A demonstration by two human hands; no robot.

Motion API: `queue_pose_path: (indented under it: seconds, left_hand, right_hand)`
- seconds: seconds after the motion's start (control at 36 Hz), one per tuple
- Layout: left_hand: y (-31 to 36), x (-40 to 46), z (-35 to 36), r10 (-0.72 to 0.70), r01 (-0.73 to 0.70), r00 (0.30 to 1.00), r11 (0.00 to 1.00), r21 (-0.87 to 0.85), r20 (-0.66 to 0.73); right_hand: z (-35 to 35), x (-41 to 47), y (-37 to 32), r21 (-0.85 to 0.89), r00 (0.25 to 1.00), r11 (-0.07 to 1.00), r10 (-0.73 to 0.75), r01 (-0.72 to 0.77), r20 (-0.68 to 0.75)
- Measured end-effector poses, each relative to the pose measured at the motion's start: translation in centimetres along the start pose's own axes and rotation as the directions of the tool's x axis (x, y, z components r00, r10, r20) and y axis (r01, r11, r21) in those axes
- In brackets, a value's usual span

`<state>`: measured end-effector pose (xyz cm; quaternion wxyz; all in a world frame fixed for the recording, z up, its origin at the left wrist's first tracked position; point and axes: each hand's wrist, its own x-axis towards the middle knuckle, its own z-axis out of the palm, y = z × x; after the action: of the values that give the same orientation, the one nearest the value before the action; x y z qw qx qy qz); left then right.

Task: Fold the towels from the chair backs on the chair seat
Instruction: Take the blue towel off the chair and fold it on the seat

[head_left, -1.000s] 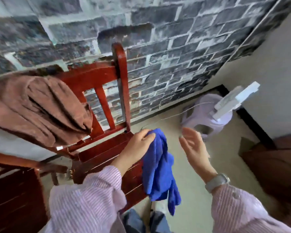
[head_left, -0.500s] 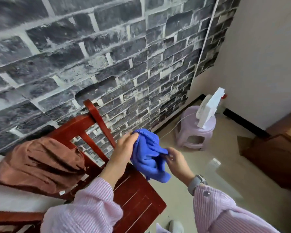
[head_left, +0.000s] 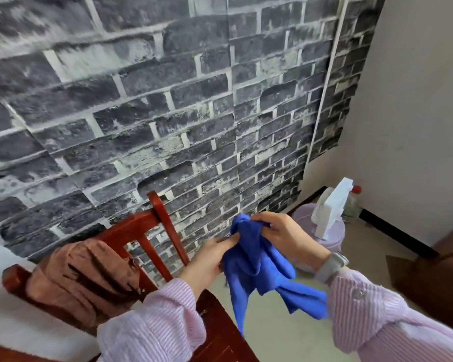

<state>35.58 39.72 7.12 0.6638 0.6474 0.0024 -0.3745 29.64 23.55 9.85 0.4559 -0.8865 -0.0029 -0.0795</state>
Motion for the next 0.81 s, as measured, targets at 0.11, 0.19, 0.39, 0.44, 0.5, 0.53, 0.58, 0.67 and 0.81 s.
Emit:
queue_pose_path:
  seconds: [0.11,0.19,0.39,0.44,0.5,0.53,0.58,0.67,0.81]
  left_hand:
    - [1.4,-0.3,0.5,0.294,-0.258,0.947,0.936,0.239,-0.13]
    - [3.0,-1.0,1.3,0.465,-0.402,0.877,0.85,0.34,-0.125]
    - [4.4,-1.5,2.4,0.627,-0.522,0.771,0.72,0.458,-0.108]
    - [4.9,-1.4,2.0,0.635,-0.529,0.752,0.741,0.414,-0.177]
    - [5.3,-1.2,1.2,0.637,-0.537,0.74,0.752,0.382,-0.214]
    - [5.4,-1.2,0.8,0.639,-0.542,0.739,0.752,0.375,-0.212]
    - [5.4,-1.2,0.3,0.631,-0.544,0.759,0.749,0.377,-0.159]
    - [5.0,-1.1,0.3,0.594,-0.533,0.804,0.72,0.445,0.002]
    - [3.1,-0.9,2.3,0.42,-0.444,0.891,0.73,0.519,0.172]
  right_hand:
    - [-1.0,-1.4,2.4,-0.148,0.985,0.987,0.029,-0.055,-0.171]
    - [-0.9,-2.5,4.6,-0.211,0.938,0.967,0.063,-0.142,-0.342]
    - [0.3,-4.8,6.8,-0.113,0.854,0.915,0.308,-0.386,-0.419]
    - [0.4,-4.9,7.1,-0.084,0.842,0.906,0.348,-0.416,-0.411]
    - [0.1,-4.9,7.1,-0.062,0.831,0.901,0.366,-0.428,-0.42]
    - [-0.1,-4.8,7.1,-0.06,0.829,0.904,0.359,-0.422,-0.428]
    - [-0.4,-4.4,6.7,-0.034,0.831,0.918,0.342,-0.396,-0.44]
    - [-0.7,-3.2,5.4,-0.013,0.868,0.944,0.298,-0.33,-0.396]
    - [-0.4,-1.6,2.7,-0.045,0.933,0.974,0.2,-0.224,-0.3]
